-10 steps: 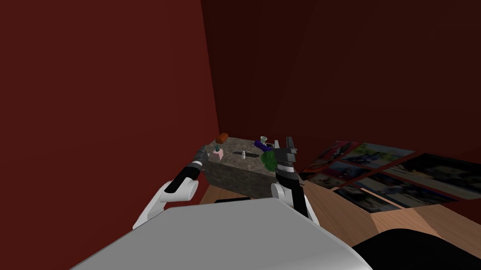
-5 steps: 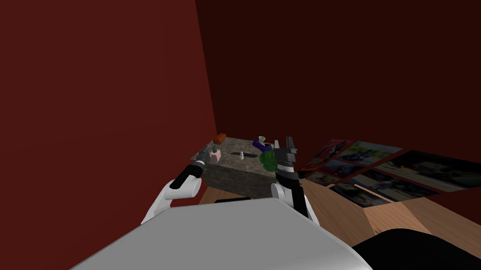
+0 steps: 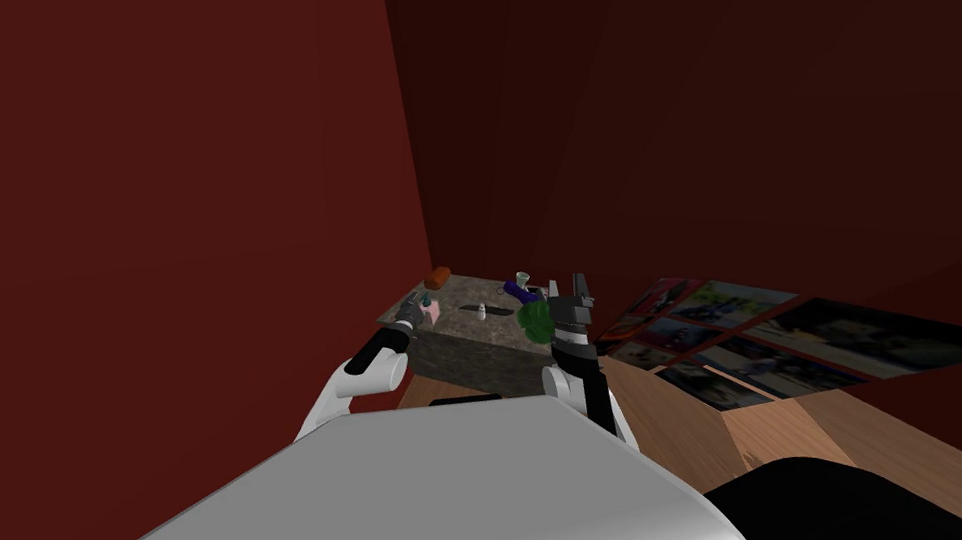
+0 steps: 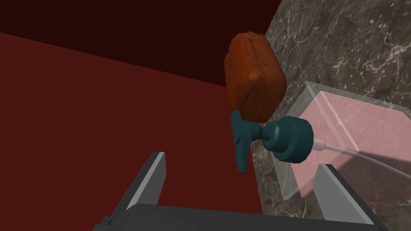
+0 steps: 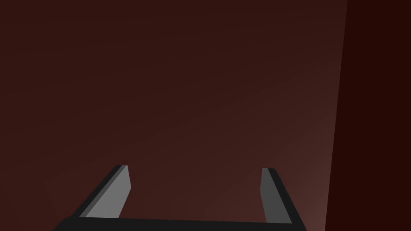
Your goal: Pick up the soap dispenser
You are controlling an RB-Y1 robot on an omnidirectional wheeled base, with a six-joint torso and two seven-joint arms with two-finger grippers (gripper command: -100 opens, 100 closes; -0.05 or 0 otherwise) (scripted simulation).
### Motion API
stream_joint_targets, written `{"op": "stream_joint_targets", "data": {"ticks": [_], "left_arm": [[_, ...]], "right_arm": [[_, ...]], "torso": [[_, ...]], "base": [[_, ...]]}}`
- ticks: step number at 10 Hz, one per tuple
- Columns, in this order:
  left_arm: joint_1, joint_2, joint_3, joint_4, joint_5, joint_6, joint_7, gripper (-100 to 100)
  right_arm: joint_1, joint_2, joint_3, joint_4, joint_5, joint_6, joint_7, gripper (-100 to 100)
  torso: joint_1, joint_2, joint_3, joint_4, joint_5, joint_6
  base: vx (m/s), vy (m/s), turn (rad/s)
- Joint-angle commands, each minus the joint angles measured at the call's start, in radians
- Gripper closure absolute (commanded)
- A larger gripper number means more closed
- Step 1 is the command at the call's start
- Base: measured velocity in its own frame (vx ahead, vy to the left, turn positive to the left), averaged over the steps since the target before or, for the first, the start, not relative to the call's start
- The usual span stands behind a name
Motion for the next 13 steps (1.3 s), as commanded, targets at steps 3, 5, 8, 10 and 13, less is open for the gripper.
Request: {"op": "stream_joint_targets", "data": {"ticks": [3,5,8,10,13], "left_arm": [[0.000,0.000,0.000,0.000,0.000,0.000,0.000,100],[0.000,0.000,0.000,0.000,0.000,0.000,0.000,100],[-0.024,0.031,-0.004,0.020,0.018,0.022,-0.001,-100],[-0.061,0.062,-0.010,0.050,0.043,0.053,-0.004,-100],[-0.141,0.108,-0.021,0.117,0.095,0.117,-0.013,-100]], "right_arm": [[0.000,0.000,0.000,0.000,0.000,0.000,0.000,0],[0.000,0.000,0.000,0.000,0.000,0.000,0.000,0],[0.000,0.000,0.000,0.000,0.000,0.000,0.000,0],[0.000,0.000,0.000,0.000,0.000,0.000,0.000,0],[0.000,0.000,0.000,0.000,0.000,0.000,0.000,0]], "torso": [[0.000,0.000,0.000,0.000,0.000,0.000],[0.000,0.000,0.000,0.000,0.000,0.000],[0.000,0.000,0.000,0.000,0.000,0.000],[-0.001,0.002,0.001,0.000,0.000,0.000],[-0.002,0.003,0.001,0.001,0.000,0.000]], "base": [[0.000,0.000,0.000],[0.000,0.000,0.000],[-0.005,-0.006,0.002],[-0.035,-0.030,0.002],[-0.040,-0.034,-0.004]]}}
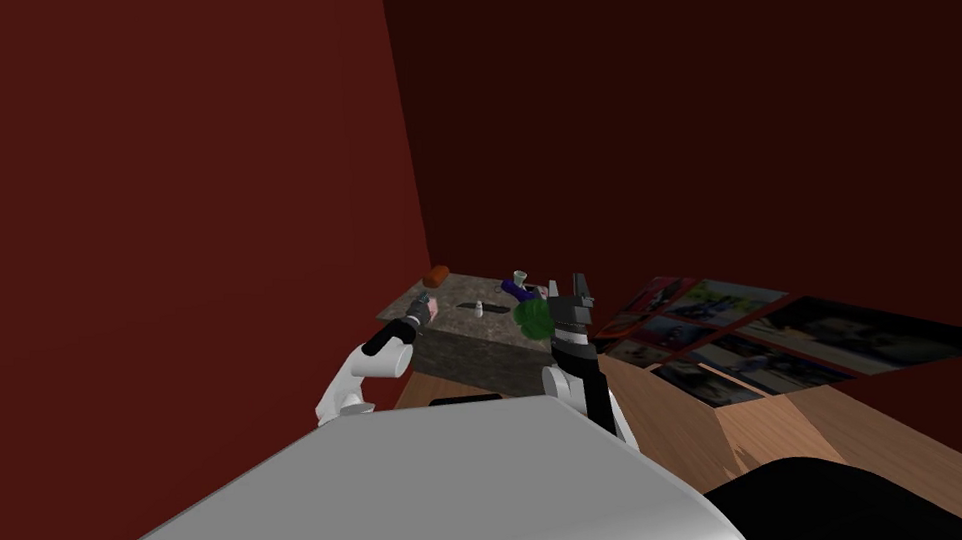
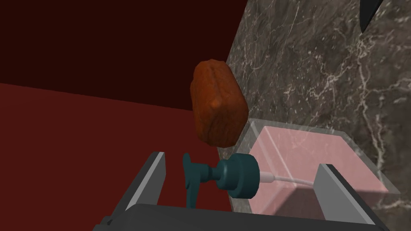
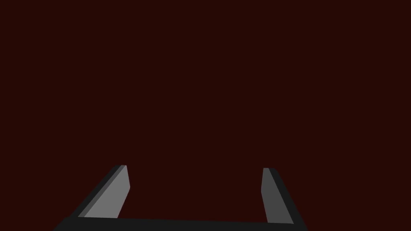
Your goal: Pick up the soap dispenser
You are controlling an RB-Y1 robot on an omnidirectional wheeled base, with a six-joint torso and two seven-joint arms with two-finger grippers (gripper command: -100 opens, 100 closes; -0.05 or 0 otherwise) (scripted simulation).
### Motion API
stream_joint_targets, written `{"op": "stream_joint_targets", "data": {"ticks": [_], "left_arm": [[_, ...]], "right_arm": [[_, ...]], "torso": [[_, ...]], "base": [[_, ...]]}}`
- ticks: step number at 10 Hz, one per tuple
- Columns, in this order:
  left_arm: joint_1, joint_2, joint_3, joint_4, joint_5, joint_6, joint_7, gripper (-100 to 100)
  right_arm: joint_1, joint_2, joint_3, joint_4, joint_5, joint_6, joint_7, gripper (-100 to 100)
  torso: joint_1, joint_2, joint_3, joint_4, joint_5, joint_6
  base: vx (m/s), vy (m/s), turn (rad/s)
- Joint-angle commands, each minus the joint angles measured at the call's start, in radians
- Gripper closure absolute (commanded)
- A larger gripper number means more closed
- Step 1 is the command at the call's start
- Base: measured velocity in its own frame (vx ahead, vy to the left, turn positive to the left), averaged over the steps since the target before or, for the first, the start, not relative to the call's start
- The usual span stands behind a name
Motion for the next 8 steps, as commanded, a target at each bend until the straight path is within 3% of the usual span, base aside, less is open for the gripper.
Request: {"op": "stream_joint_targets", "data": {"ticks": [1,4,8], "left_arm": [[-0.048,0.022,-0.008,0.044,0.030,0.041,-0.007,-100],[-0.146,0.059,-0.023,0.139,0.093,0.126,-0.025,-100],[-0.238,0.082,-0.032,0.223,0.136,0.187,-0.041,-100]], "right_arm": [[0.000,0.000,0.000,0.000,0.000,0.000,0.000,0],[0.000,0.000,0.000,0.000,0.000,0.000,0.000,0],[0.000,0.000,0.000,0.000,0.000,0.000,0.000,0]], "torso": [[0.000,0.000,0.000,0.000,0.000,0.000],[0.000,0.000,0.000,0.000,0.000,0.000],[0.002,0.000,0.000,0.000,0.000,0.000]], "base": [[-0.036,-0.026,-0.005],[-0.037,-0.019,-0.008],[-0.033,0.002,-0.008]]}}
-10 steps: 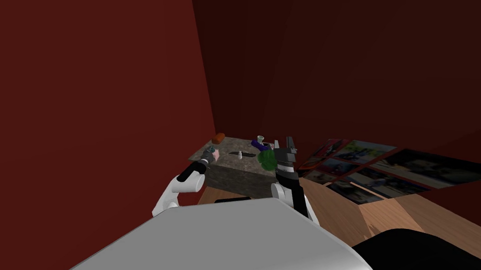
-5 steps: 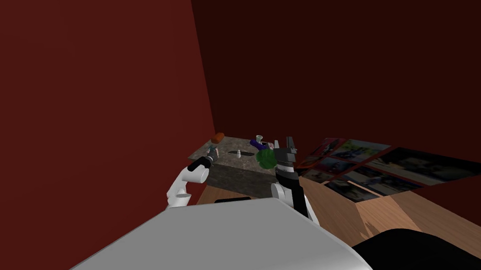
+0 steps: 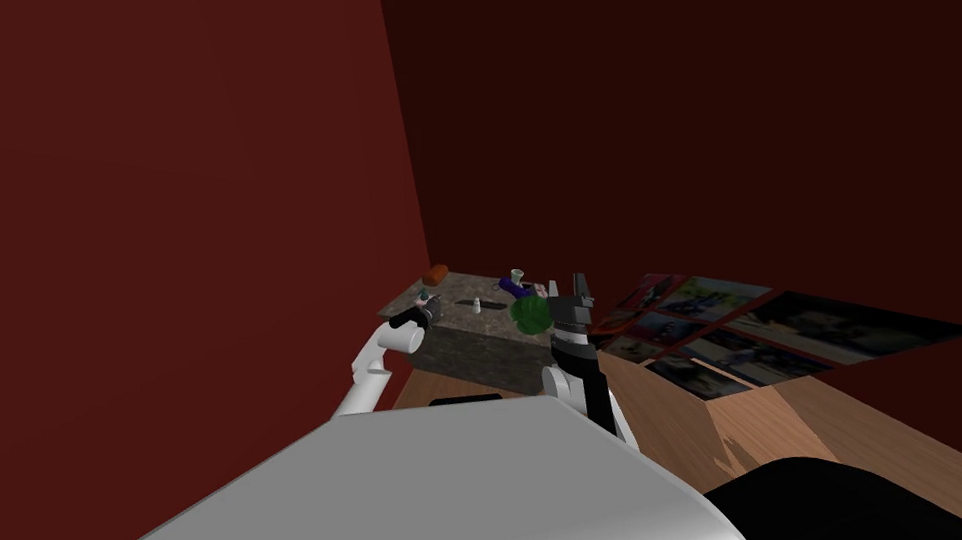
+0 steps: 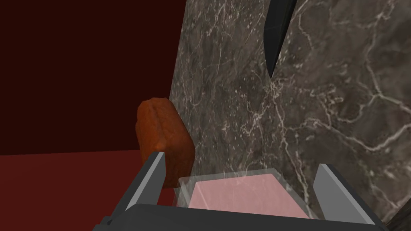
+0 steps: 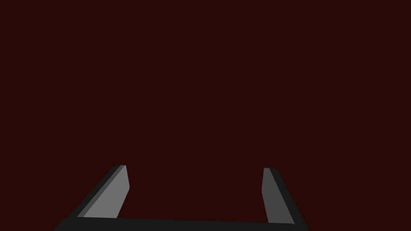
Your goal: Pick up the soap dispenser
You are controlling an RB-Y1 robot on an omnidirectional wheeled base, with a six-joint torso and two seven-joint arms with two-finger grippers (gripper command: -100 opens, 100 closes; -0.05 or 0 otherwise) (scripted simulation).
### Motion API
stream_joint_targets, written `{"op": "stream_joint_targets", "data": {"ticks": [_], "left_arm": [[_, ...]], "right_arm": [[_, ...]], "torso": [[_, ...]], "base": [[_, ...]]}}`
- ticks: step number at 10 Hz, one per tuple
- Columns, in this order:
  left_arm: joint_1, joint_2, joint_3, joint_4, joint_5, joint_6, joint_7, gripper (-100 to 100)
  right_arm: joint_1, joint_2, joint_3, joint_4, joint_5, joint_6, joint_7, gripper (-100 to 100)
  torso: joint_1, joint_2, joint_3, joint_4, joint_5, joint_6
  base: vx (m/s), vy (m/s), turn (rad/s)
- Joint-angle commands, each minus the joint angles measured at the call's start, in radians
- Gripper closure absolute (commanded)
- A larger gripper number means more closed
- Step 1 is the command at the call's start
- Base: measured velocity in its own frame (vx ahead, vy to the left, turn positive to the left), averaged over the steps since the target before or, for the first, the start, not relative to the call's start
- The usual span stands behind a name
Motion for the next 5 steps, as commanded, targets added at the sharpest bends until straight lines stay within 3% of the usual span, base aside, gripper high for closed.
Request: {"op": "stream_joint_targets", "data": {"ticks": [1,4,5], "left_arm": [[-0.050,0.016,-0.003,0.050,0.029,0.039,-0.011,-100],[-0.142,0.036,-0.010,0.138,0.072,0.100,-0.031,-100],[-0.155,0.036,-0.010,0.140,0.072,0.100,-0.031,-100]], "right_arm": [[0.000,0.000,0.000,0.000,0.000,0.000,0.000,0],[0.000,0.000,0.000,0.000,0.000,0.000,0.000,0],[0.000,0.000,0.000,0.000,0.000,0.000,0.000,0]], "torso": [[0.000,0.000,0.000,0.000,0.000,0.000],[0.000,0.000,0.000,0.000,0.000,0.000],[0.001,0.000,0.000,0.000,0.000,0.000]], "base": [[-0.034,0.001,-0.010],[-0.040,0.009,-0.016],[-0.027,0.009,-0.010]]}}
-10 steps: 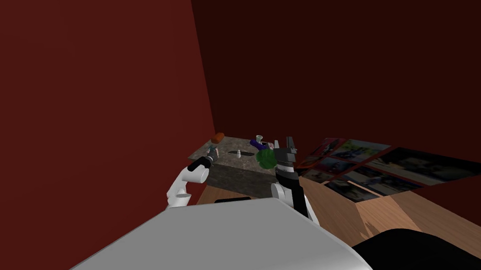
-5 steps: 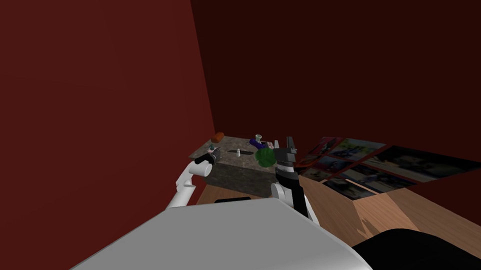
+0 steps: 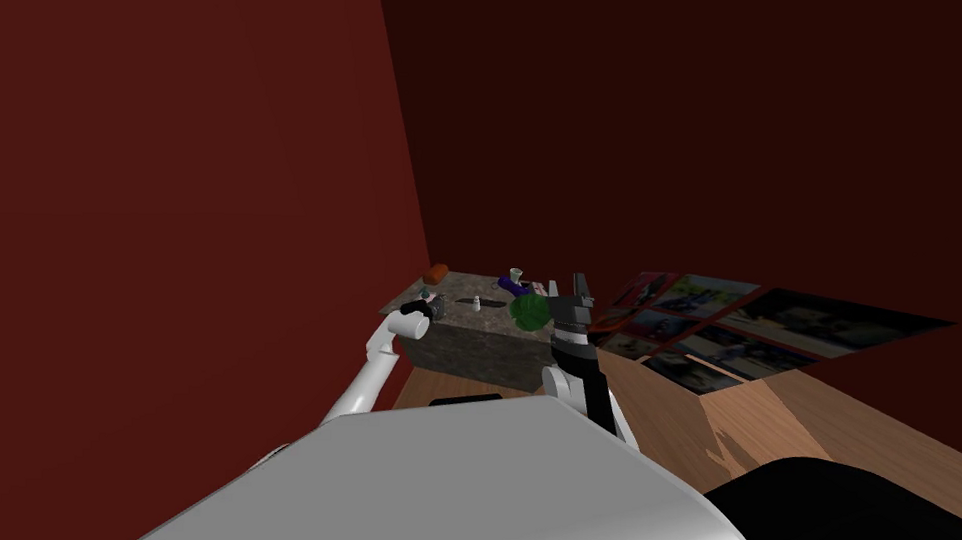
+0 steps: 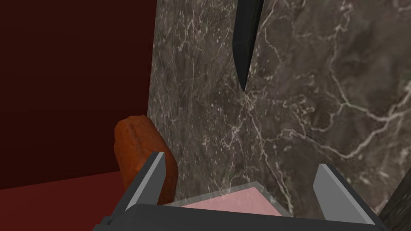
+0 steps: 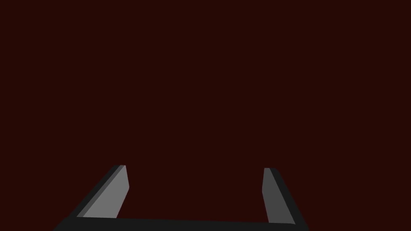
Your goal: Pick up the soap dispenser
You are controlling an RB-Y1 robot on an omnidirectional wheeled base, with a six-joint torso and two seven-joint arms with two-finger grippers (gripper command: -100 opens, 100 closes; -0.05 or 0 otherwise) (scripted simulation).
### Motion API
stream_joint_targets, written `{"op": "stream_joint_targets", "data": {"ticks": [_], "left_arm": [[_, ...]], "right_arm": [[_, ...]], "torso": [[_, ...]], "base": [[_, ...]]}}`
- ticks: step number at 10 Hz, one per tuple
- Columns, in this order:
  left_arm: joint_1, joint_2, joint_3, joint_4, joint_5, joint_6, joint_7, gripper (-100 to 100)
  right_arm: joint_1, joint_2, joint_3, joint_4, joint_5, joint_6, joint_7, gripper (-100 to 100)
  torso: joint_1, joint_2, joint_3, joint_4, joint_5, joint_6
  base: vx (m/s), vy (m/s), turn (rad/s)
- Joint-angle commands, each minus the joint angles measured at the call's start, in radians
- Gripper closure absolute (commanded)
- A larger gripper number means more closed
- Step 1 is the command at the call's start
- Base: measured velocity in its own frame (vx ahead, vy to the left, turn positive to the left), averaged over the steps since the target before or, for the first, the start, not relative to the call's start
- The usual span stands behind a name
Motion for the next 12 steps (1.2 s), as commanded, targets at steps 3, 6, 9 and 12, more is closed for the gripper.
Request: {"op": "stream_joint_targets", "data": {"ticks": [3,6,9,12], "left_arm": [[-0.102,0.020,-0.007,0.097,0.045,0.063,-0.025,-100],[-0.162,0.028,-0.010,0.150,0.065,0.092,-0.037,-100],[-0.250,0.041,-0.014,0.238,0.103,0.149,-0.063,-100],[-0.315,0.046,-0.016,0.296,0.121,0.176,-0.077,-100]], "right_arm": [[0.000,0.000,0.000,0.000,0.000,0.000,0.000,0],[0.000,0.000,0.000,0.000,0.000,0.000,0.000,0],[0.000,0.000,0.000,0.000,0.000,0.000,0.000,0],[0.000,0.000,0.000,0.000,0.000,0.000,0.000,0]], "torso": [[0.000,0.000,0.000,0.000,0.000,0.000],[0.001,0.000,0.000,0.000,0.000,0.000],[0.001,0.001,0.000,0.000,0.000,0.000],[0.002,0.000,0.000,0.000,0.000,0.000]], "base": [[-0.033,0.010,-0.016],[-0.029,0.017,-0.016],[-0.039,0.021,-0.021],[-0.029,0.029,-0.016]]}}
